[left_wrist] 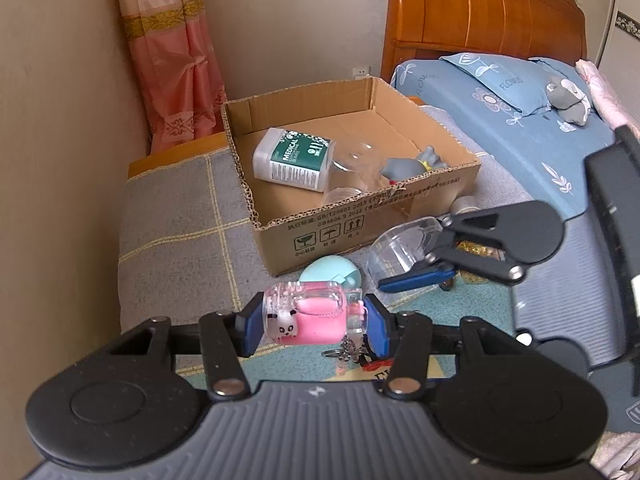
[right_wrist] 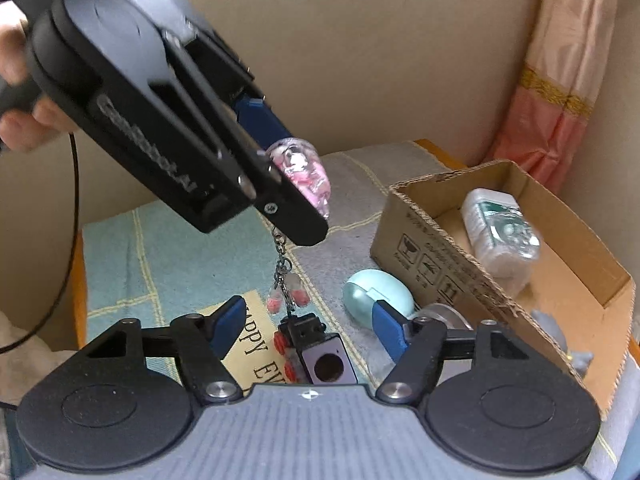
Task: Organize rigid objects
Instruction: 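Grasp the black cube toy train with right gripper while left gripper lifts the pink keychain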
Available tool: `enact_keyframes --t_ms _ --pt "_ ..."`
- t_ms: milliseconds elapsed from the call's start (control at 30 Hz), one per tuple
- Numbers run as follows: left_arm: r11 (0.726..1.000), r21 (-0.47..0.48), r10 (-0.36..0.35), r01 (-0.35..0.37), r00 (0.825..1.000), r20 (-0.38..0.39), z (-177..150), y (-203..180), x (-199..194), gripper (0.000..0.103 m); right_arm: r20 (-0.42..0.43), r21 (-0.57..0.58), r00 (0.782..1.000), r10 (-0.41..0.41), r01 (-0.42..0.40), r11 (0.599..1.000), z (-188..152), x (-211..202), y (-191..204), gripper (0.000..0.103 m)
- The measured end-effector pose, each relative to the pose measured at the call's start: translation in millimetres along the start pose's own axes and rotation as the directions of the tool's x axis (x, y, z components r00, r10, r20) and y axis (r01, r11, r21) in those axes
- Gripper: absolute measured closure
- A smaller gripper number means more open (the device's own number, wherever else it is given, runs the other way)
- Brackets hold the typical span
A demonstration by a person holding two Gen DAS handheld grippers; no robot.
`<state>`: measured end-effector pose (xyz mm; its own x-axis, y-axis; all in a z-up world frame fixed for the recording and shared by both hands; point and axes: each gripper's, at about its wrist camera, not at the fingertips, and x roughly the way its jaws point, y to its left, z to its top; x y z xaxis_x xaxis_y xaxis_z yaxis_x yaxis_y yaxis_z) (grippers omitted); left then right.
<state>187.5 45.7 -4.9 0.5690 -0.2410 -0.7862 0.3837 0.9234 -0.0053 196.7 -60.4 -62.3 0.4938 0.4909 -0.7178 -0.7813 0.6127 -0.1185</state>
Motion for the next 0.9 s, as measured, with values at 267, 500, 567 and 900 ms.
enact_keyframes --t_ms 267,500,567,900 --pt "0.999 0.015 -0.033 0.033 0.999 -0.004 0 -2 1 0.053 -0.051 0.025 0.999 0.014 -0.012 1.000 -13 18 -1 0.045" --pt "0.999 0.022 0.025 -0.025 1.000 0.000 0 1 3 0.053 -0.081 0.013 0.997 -0.012 0.014 1.000 -25 14 7 0.071" --pt "0.999 0.016 0.034 -0.034 0.999 -0.007 -1 4 4 0.053 -0.087 0.015 0.996 -0.017 0.018 1.000 -29 10 9 0.071" --pt "0.999 -0.016 0.046 -0.046 0.999 -0.005 -2 15 8 0.053 -0.131 0.036 0.991 -0.003 0.008 0.999 -49 -16 19 0.071"
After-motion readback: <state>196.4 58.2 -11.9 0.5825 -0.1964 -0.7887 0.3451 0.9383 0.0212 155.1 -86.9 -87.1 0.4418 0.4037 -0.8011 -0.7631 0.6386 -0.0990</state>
